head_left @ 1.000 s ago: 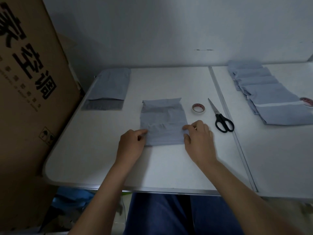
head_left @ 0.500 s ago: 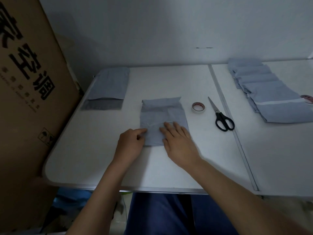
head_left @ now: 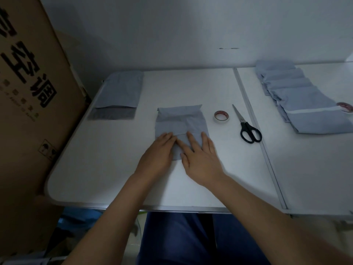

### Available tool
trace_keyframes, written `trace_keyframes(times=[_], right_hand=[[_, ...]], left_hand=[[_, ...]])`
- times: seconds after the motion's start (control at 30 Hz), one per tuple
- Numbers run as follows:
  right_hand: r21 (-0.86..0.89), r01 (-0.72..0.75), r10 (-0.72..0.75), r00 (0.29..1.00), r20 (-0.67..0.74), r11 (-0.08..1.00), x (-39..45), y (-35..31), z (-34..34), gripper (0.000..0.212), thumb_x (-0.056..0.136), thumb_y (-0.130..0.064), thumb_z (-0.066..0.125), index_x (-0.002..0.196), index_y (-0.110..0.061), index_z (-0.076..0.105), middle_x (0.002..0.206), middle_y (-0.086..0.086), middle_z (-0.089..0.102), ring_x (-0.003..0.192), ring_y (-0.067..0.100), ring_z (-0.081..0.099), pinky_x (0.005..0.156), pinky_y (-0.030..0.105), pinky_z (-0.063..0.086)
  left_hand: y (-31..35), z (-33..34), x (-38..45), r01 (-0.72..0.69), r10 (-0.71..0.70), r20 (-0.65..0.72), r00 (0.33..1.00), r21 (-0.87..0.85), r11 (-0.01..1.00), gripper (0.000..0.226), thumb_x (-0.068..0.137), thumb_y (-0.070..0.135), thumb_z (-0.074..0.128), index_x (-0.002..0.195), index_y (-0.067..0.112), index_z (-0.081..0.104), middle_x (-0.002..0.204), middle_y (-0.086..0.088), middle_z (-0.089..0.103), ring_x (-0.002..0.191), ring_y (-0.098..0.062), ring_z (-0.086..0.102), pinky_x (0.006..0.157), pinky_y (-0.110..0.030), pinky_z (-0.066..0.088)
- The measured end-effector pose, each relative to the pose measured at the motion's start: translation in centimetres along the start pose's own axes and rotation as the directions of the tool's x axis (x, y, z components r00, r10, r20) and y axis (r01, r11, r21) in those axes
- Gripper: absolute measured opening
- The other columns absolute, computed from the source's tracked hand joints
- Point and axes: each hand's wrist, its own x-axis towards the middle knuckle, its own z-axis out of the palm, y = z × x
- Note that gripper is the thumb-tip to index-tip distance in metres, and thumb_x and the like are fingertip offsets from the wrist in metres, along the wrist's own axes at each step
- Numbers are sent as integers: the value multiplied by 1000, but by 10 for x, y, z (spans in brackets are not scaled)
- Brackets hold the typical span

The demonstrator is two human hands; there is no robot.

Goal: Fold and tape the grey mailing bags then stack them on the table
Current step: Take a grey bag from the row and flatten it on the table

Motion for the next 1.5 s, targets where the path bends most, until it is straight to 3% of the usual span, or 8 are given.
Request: trace_keyframes(times=[0.33, 0.5, 0.6, 0.7, 0.83, 0.97, 1.23, 1.5], right_hand=[[-18, -28, 28, 999, 32, 999, -3, 1, 0, 72, 84, -56, -10, 153, -40, 4, 161, 10, -9, 145, 39, -15, 118, 47, -10], [-13, -26, 26, 999, 30, 1000, -1, 1, -3, 78, 84, -58, -6, 154, -28, 11, 161, 13, -2, 146, 39, -10, 118, 48, -6], [-40, 4, -6, 999, -47, 999, 4, -1, -9, 77, 91, -53, 3, 151, -12, 27, 159, 17, 16, 148, 35, 5, 118, 49, 1], [-47, 70, -72, 997, -32, 996, 13, -14, -12, 82, 87, -51, -8, 152, -10, 20, 161, 11, 12, 149, 27, 2, 118, 42, -5], [75, 84, -85, 996, 16, 994, 17, -29, -6, 88, 85, -59, -17, 153, -10, 11, 161, 9, 9, 149, 21, 3, 117, 30, -8], [34, -1, 1, 1000, 11, 999, 10, -18, 4, 81, 89, -58, -11, 154, -11, 5, 162, 8, 0, 149, 24, -5, 118, 33, -9], [-20, -151, 152, 988, 31, 988, 5, -9, 0, 104, 73, -72, -11, 153, -7, -1, 161, 12, -10, 147, 34, -14, 119, 45, -9], [-2, -152, 152, 988, 23, 988, 3, -1, -1, 106, 74, -79, -3, 153, -8, -1, 161, 11, -11, 147, 32, -15, 119, 44, -8]], left_hand=[[-11, 3, -8, -13, 14, -2, 1000, 152, 988, 53, 105, 29, 24, 153, 11, 11, 161, -5, 7, 148, -14, 6, 114, -22, -3], [-13, 5, -9, -3, 3, -4, 1000, 174, 985, 59, 100, 38, 14, 153, 14, 14, 161, -6, 8, 148, -15, 8, 116, -25, 1], [-13, 6, -8, 4, -5, 4, 1000, 182, 983, 63, 95, 40, 10, 153, 15, 13, 161, -5, 8, 148, -15, 7, 116, -25, 0], [-13, 6, -6, 0, -3, 17, 1000, 201, 980, 67, 93, 44, 6, 154, 15, 12, 161, -5, 6, 148, -14, 5, 117, -27, 2], [-12, 4, -8, -15, 8, 37, 999, 201, 980, 80, 84, 49, -6, 154, 13, 10, 162, -6, 4, 148, -14, 3, 118, -28, 2], [-12, 4, -8, -14, 8, 32, 999, 217, 976, 69, 93, 46, 5, 154, 14, 10, 162, -6, 4, 148, -14, 3, 117, -27, 1], [-12, 5, -8, -3, -3, 26, 1000, 218, 976, 67, 94, 42, 9, 154, 13, 10, 161, -7, 5, 148, -15, 3, 116, -26, -1], [-9, 2, -11, 26, -35, 44, 998, 191, 981, 56, 104, 37, 16, 155, 17, 3, 162, -1, -3, 148, -10, -4, 119, -27, -3]])
